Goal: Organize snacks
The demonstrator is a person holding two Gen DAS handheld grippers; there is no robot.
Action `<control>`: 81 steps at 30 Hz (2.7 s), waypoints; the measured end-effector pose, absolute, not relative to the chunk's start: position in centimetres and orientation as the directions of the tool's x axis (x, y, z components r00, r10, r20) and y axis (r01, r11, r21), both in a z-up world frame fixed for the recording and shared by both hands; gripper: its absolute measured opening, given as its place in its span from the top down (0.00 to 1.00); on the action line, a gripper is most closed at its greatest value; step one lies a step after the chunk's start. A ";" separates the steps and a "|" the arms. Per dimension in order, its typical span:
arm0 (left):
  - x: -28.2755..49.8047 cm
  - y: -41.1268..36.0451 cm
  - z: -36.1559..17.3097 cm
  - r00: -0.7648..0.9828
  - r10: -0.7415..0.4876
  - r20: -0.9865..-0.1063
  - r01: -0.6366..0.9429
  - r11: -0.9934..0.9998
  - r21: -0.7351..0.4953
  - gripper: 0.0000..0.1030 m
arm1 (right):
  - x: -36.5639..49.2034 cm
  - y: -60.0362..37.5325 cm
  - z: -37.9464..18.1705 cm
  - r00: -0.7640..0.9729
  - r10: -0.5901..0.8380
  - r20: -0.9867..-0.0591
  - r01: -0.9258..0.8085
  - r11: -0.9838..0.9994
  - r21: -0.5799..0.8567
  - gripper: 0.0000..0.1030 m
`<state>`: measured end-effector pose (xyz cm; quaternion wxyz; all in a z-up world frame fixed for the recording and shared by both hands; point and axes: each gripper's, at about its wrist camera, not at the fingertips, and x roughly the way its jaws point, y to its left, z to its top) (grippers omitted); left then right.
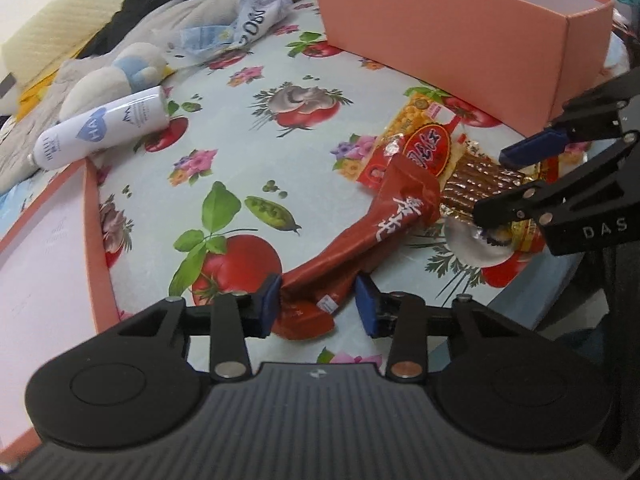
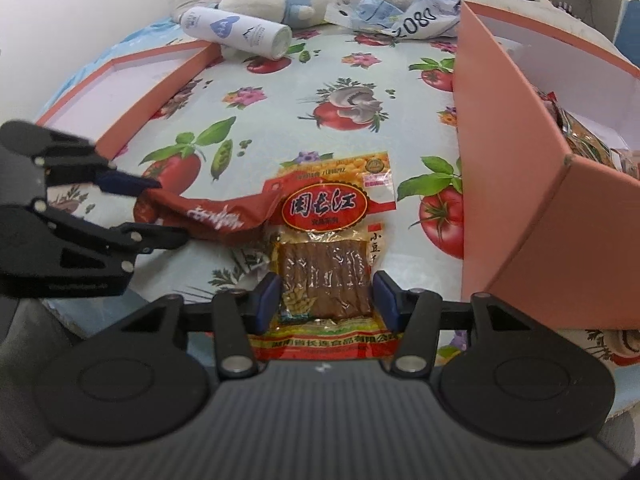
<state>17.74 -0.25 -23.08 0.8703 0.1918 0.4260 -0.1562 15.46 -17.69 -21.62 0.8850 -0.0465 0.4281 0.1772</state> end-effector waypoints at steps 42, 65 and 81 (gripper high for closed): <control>19.4 7.7 -22.8 0.629 0.016 -0.777 -0.227 0.960 -0.164 0.71 | 24.5 -16.8 -25.6 0.298 0.730 -0.615 0.144 0.602 0.785 0.54; 19.3 7.1 -19.7 0.629 -0.041 -0.777 -0.270 0.925 -0.267 0.71 | 24.1 -15.5 -20.5 0.385 0.652 -0.653 -0.044 0.720 0.693 0.97; 21.8 4.3 -10.8 0.676 -0.127 -0.726 -0.216 0.908 -0.359 0.71 | 24.4 -19.2 -10.1 0.573 0.485 -0.661 -0.218 0.867 0.447 0.97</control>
